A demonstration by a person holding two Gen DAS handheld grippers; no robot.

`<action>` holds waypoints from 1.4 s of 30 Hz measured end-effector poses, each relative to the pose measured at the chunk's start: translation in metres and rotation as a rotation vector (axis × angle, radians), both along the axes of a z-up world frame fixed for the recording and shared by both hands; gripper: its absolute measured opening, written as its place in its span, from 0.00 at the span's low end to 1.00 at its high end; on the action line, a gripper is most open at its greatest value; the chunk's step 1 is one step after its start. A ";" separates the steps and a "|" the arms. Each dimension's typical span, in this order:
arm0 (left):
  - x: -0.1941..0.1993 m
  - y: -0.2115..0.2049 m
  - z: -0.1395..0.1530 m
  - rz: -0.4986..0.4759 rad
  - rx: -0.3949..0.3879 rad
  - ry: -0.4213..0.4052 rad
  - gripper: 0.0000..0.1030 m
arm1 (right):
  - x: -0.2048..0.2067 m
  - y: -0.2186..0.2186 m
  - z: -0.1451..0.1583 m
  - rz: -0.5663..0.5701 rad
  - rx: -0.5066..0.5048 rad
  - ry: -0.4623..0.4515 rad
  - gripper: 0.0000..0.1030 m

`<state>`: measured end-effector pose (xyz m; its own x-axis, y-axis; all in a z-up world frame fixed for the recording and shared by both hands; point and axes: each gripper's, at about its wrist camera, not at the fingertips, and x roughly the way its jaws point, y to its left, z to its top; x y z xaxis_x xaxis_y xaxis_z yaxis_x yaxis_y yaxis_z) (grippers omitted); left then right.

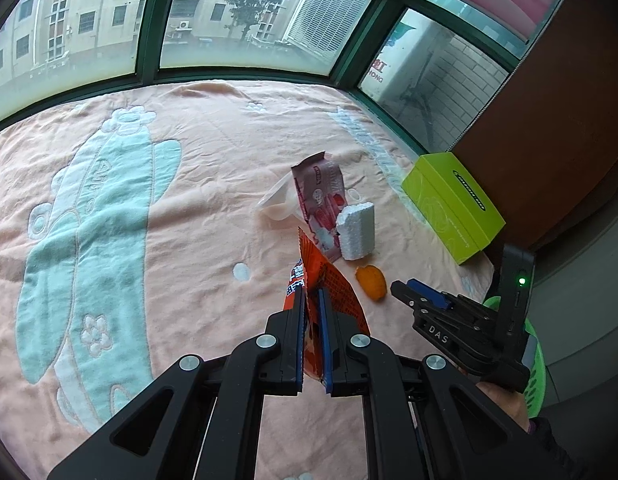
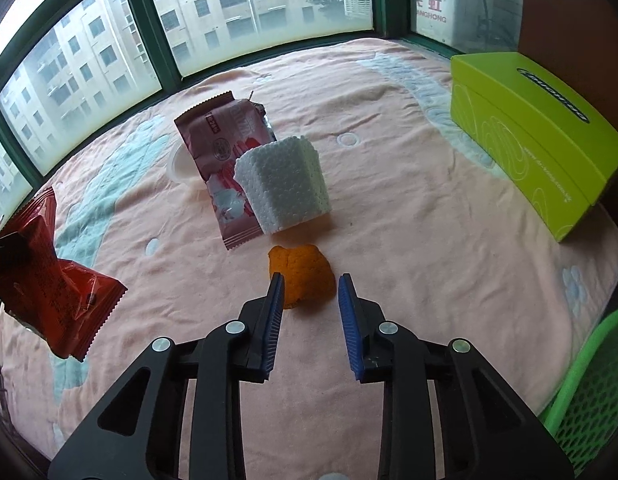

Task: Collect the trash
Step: 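Grasp the orange sponge piece with the right tool while the left tool holds the chip bag, then carry the chip bag and orange piece over the green basket and release both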

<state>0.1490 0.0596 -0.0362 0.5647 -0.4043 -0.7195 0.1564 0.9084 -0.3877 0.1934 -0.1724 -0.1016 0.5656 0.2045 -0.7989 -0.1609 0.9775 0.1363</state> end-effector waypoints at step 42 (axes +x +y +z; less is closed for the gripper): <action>-0.003 -0.067 0.015 -0.146 -0.027 -0.023 0.07 | -0.073 -0.054 0.031 -0.121 0.023 -0.033 0.33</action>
